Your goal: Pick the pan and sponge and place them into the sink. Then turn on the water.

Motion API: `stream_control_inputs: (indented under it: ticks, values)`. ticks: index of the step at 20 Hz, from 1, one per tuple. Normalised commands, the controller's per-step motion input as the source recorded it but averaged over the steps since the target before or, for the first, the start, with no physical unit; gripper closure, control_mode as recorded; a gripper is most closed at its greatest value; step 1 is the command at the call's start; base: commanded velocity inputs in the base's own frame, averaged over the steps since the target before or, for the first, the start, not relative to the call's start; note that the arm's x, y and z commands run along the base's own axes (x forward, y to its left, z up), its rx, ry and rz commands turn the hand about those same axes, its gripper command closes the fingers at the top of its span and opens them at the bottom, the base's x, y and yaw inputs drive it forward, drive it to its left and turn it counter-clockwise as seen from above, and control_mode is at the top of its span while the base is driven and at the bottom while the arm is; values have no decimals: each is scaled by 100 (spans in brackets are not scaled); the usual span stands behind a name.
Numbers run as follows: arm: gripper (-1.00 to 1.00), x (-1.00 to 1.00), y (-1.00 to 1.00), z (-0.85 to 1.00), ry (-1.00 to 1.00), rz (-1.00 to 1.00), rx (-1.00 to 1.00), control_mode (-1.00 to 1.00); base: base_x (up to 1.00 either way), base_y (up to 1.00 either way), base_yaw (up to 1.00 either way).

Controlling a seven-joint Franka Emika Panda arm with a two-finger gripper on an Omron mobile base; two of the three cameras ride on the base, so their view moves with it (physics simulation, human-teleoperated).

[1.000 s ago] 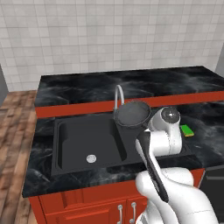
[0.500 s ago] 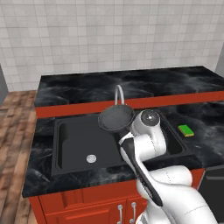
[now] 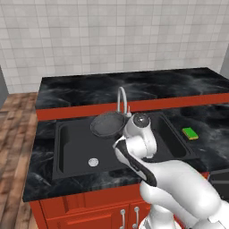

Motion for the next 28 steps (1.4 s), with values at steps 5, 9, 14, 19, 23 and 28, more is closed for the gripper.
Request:
stream_control_inputs:
  ticks: [5, 9, 14, 19, 23, 28]
  values:
    - [100, 62, 23, -33, 14, 7, 0, -100, 0, 0, 0]
    - [100, 43, 35, -23, 7, 5, 0, -100, 0, 0, 0]
    - [100, 39, 38, -22, 3, 2, 0, -100, 0, 0, 0]
    - [100, 35, 37, -37, 2, 0, -1, -100, 0, 0, 0]
    - [100, 30, 30, -44, 0, 0, -2, -100, 0, 0, 0]
    - [100, 30, 18, -46, 0, 0, -4, -100, 0, 0, 0]
